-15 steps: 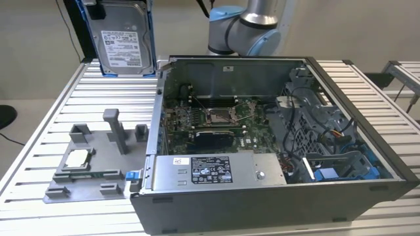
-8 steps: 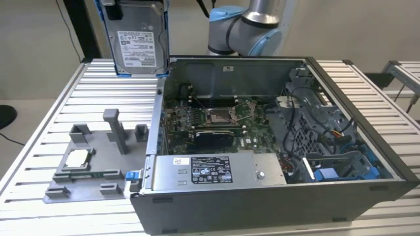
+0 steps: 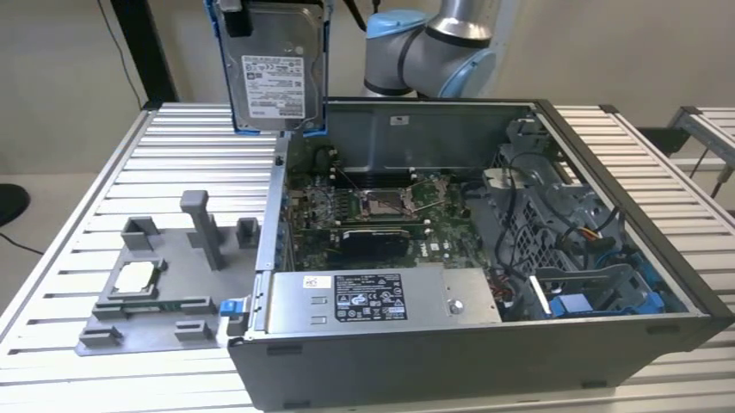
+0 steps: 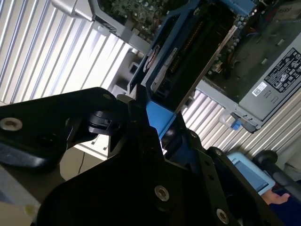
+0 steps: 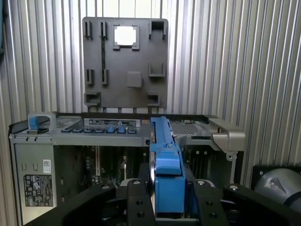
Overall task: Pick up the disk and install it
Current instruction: 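Pick up the disk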
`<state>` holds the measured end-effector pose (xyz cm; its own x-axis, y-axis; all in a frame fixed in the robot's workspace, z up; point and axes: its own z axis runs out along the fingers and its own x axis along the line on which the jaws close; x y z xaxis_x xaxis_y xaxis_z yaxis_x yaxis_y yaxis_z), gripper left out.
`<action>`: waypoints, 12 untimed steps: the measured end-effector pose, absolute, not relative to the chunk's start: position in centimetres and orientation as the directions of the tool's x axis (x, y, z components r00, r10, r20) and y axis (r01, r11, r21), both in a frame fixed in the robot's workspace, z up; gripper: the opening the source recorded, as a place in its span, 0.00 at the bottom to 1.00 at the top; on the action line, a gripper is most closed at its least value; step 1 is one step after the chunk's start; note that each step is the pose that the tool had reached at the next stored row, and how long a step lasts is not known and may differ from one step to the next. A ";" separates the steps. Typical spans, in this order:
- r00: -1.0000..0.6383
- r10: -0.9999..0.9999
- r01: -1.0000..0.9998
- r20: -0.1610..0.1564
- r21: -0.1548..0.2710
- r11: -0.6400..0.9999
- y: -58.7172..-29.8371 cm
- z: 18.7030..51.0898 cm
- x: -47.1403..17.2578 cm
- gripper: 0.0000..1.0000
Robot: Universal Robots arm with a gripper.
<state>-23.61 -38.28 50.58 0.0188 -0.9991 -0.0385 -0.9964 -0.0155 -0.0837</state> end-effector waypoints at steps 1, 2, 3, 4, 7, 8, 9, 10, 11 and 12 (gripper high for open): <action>0.019 -0.999 -0.996 -0.039 -0.084 -0.015 -38.3 50.6 -23.1 0.00; 0.019 -0.999 -0.996 -0.039 -0.084 -0.015 -38.4 50.6 -22.7 0.00; 0.019 -0.999 -0.996 -0.039 -0.084 -0.016 -38.4 50.6 -22.3 0.00; 0.019 -0.999 -0.996 -0.039 -0.083 -0.016 -38.5 50.6 -21.9 0.00; 0.019 -0.999 -0.996 -0.039 -0.083 -0.016 -38.7 50.6 -20.6 0.00; 0.019 -0.999 -0.996 -0.039 -0.082 -0.016 -38.7 50.6 -20.2 0.00; 0.019 -0.999 -0.997 -0.039 -0.082 -0.016 -38.8 50.6 -19.8 0.00; 0.019 -0.999 -0.997 -0.039 -0.082 -0.015 -38.9 50.6 -19.4 0.00; 0.019 -0.999 -0.997 -0.039 -0.081 -0.016 -39.0 50.6 -18.9 0.00; 0.019 -0.999 -0.997 -0.039 -0.081 -0.016 -39.1 50.6 -18.5 0.00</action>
